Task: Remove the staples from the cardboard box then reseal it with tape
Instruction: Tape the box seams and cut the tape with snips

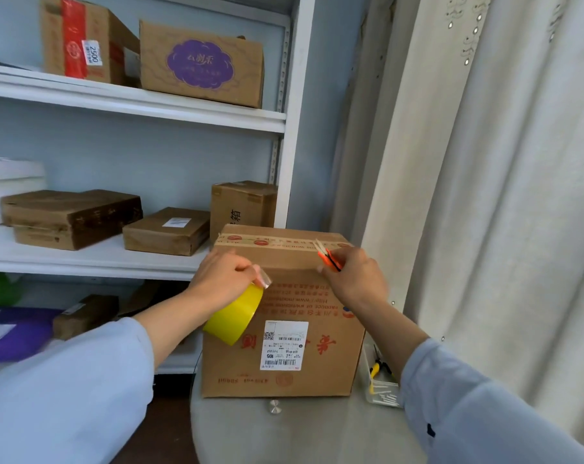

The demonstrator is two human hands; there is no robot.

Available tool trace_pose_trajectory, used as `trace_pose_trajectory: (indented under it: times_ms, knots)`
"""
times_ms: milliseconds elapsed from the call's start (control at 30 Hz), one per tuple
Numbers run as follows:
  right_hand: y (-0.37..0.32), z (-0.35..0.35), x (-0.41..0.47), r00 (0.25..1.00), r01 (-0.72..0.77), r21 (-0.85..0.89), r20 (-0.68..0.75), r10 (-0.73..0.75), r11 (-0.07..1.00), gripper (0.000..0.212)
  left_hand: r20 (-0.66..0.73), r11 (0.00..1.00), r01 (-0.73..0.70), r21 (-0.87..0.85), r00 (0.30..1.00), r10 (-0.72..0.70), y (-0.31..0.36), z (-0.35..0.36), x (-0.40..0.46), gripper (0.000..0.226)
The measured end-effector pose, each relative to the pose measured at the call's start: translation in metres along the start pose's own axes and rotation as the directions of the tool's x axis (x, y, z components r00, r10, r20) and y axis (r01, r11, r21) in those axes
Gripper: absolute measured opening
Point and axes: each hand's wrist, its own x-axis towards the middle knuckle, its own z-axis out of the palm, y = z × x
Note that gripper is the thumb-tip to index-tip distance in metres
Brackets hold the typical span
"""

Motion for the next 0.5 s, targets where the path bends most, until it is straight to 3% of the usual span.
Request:
trace_pose_trajectory:
  times_ms: [167,267,333,400,500]
  knots:
    - [0.003,-0.001,-0.005,0.992,-0.108,0.200,0.089,0.091,0.974,0.030,0.022,0.961,-0.001,0.277,1.000,-0.006,0.003,0.003,-0.005,0.030]
    - [0.001,-0.002,-0.003,0.970,-0.214,0.404,0.196,0.144,0.890,0.028,0.005,0.957,-0.040,0.286,0.999,0.040,0.013,0.010,-0.010,0.031]
    - [-0.003,-0.001,-0.003,0.959,-0.235,0.442,0.251,0.133,0.866,0.023,0.030,0.986,-0.075,0.147,0.997,0.071,0.024,0.012,-0.014,0.030]
    - [-0.012,0.003,-0.003,0.968,-0.194,0.454,0.235,0.093,0.869,0.018,0.028,0.994,-0.047,-0.098,0.998,0.050,0.030,-0.002,-0.017,0.033]
    - [-0.021,0.007,-0.005,0.988,-0.075,0.445,0.153,0.007,0.892,0.020,-0.060,0.935,0.055,-0.349,0.995,-0.081,0.022,-0.016,-0.018,0.037]
